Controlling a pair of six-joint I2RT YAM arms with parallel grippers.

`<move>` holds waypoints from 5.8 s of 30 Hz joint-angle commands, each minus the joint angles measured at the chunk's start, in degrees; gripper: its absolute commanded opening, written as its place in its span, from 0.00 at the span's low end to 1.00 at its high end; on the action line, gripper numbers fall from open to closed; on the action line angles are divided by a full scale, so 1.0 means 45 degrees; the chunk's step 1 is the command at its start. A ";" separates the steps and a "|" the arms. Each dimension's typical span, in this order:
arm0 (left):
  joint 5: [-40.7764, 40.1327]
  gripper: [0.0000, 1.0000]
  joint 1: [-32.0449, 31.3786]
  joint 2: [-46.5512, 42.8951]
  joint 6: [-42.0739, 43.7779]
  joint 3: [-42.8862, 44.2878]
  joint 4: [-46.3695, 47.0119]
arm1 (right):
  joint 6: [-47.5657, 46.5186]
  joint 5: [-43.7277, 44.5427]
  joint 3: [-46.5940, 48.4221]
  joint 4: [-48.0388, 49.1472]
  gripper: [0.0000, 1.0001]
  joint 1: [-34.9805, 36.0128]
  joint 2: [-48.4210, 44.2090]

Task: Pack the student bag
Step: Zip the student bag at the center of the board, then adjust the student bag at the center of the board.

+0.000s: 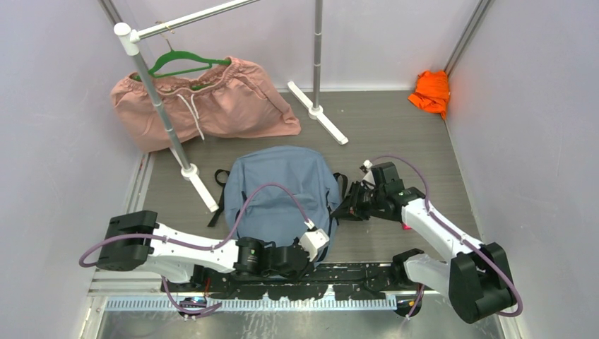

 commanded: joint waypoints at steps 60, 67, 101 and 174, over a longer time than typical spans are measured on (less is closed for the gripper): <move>-0.0926 0.60 1.0273 -0.7331 -0.5522 0.0401 -1.0458 | -0.1337 0.4531 1.0177 0.1980 0.51 0.5441 0.7926; 0.1191 0.61 1.2750 -0.6349 -0.4656 0.0403 -0.9940 | -0.0659 0.4057 1.1024 0.1909 0.26 0.6137 1.0305; 0.4164 0.59 1.1404 -0.3203 -0.3197 0.1428 -0.4755 | 0.0900 1.0165 0.4655 0.1262 0.65 0.7221 0.5095; -0.2216 0.46 1.0960 -0.0453 0.2644 0.1788 -0.0610 | 0.5228 0.6913 0.6226 0.7123 0.69 0.5278 0.5538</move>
